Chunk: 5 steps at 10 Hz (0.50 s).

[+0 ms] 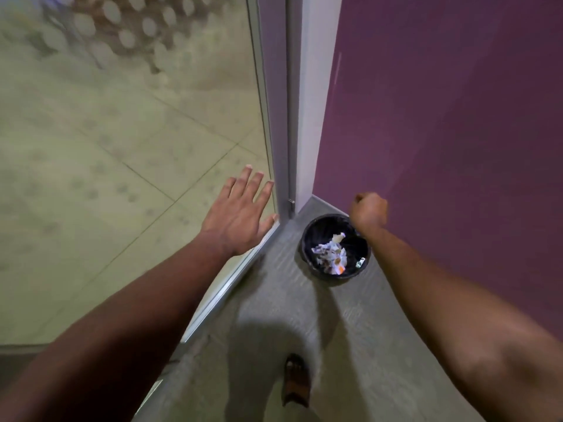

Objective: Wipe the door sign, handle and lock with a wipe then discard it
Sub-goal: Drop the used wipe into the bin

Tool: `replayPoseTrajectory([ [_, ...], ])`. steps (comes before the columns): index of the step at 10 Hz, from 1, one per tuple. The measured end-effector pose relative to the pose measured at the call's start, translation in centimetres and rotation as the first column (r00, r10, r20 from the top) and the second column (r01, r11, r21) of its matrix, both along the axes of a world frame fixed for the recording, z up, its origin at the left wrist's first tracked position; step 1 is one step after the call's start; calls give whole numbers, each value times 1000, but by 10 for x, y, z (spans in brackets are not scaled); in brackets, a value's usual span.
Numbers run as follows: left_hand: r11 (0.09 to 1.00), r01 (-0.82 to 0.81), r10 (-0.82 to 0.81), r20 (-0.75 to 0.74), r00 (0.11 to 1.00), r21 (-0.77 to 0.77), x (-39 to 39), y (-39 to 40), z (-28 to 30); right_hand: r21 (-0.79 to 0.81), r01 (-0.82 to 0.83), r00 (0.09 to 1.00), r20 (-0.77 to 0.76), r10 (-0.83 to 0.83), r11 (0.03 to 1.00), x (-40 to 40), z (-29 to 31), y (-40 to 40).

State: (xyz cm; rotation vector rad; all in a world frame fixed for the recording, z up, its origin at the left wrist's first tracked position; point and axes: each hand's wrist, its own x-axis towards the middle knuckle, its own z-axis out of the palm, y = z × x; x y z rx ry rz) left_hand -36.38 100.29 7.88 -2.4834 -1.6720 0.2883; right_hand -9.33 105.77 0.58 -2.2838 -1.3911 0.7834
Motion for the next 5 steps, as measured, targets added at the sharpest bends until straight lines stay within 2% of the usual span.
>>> replayPoseTrajectory([
  [2, 1000, 0, -1, 10, 1000, 11, 1, -5, -9, 57, -83, 995, 69, 79, 995, -9, -8, -4],
  [3, 999, -14, 14, 1, 1000, 33, -7, -13, -2, 237, -259, 965, 111, 239, 936, -33, 4, -15],
  [4, 994, -67, 66, 16, 998, 84, -24, -26, 19, 368, -450, 893, 208, 400, 814, -65, 27, -29],
  [5, 983, -96, 92, 36, 995, 155, -42, -39, 38, 420, -562, 827, 265, 496, 712, -95, 49, -38],
])
